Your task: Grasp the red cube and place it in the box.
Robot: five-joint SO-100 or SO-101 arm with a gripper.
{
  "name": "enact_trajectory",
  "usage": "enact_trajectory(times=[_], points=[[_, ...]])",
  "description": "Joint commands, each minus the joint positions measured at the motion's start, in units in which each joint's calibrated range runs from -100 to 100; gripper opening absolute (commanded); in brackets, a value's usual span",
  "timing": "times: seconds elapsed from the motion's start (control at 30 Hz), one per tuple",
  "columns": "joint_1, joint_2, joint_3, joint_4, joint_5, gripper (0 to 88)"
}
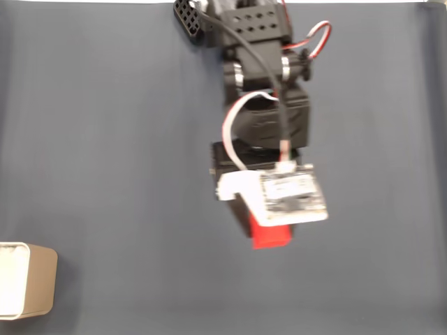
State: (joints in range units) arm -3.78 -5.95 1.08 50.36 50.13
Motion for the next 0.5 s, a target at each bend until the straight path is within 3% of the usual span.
enact_trajectory(times=[0.0,0.47], points=[[4.21,-3.06,-2.0,-2.16,0.88,0.0],[16.64,4.65,-10.3,-4.95,0.54,0.0]])
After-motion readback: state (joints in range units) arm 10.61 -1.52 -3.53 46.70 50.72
